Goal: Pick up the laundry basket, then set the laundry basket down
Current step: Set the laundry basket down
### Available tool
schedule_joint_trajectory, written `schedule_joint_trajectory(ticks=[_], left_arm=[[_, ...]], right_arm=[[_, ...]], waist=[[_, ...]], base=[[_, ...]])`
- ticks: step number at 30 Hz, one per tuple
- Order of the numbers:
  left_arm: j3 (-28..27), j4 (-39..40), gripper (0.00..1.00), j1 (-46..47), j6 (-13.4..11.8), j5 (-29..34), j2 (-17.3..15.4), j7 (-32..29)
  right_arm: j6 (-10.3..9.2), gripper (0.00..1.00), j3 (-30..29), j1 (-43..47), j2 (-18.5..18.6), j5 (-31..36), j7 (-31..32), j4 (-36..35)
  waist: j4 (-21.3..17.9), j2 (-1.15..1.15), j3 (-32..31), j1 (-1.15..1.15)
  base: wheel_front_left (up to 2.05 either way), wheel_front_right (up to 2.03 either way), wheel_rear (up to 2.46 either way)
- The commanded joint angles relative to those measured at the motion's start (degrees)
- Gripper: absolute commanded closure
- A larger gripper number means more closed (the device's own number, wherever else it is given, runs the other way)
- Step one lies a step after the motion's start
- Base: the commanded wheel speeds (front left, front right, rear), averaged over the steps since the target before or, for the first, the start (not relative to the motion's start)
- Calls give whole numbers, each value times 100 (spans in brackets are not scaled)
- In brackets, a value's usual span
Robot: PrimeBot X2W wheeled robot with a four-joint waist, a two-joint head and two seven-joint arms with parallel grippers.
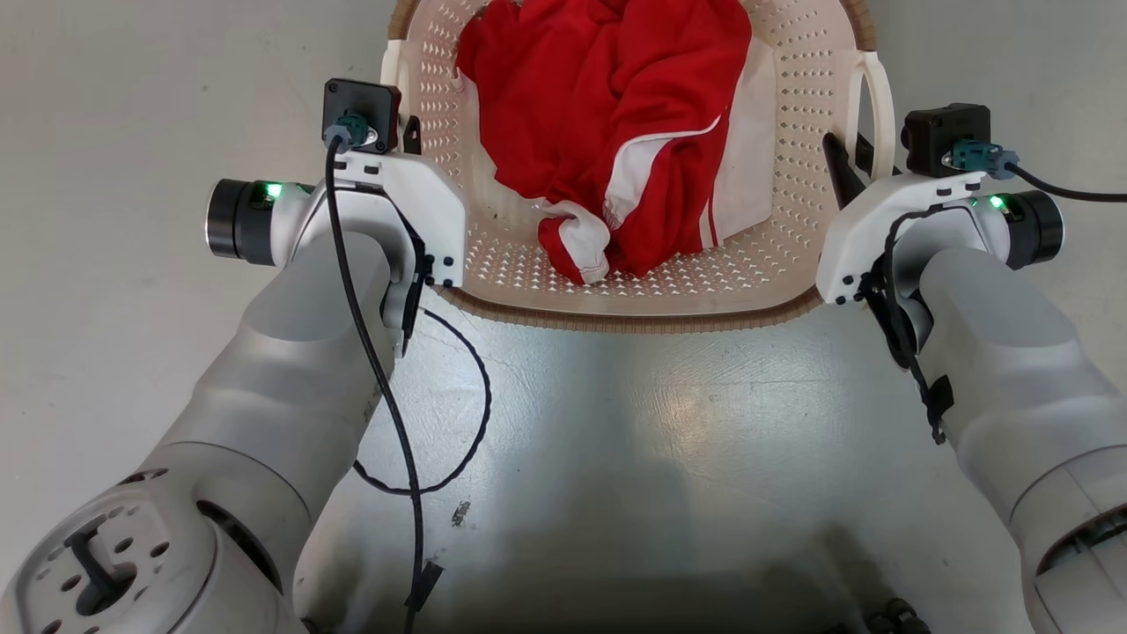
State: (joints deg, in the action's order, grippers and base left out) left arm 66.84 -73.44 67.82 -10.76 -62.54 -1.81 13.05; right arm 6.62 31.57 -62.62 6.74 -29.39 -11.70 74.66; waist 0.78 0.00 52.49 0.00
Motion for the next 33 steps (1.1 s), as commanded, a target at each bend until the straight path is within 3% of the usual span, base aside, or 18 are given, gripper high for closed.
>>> schedule_joint_trajectory(ticks=[1, 33], left_arm=[[-31, -14, 100, 130, -79, 69, -111, 17], [-14, -46, 100, 230, -92, 15, -123, 52]], right_arm=[[87, 100, 77, 141, -144, 95, -115, -71], [87, 100, -386, 95, -140, 540, -208, -70]], waist=[[0, 0, 7, 0], [22, 0, 173, 0]], base=[[0, 0, 0], [0, 0, 0]])
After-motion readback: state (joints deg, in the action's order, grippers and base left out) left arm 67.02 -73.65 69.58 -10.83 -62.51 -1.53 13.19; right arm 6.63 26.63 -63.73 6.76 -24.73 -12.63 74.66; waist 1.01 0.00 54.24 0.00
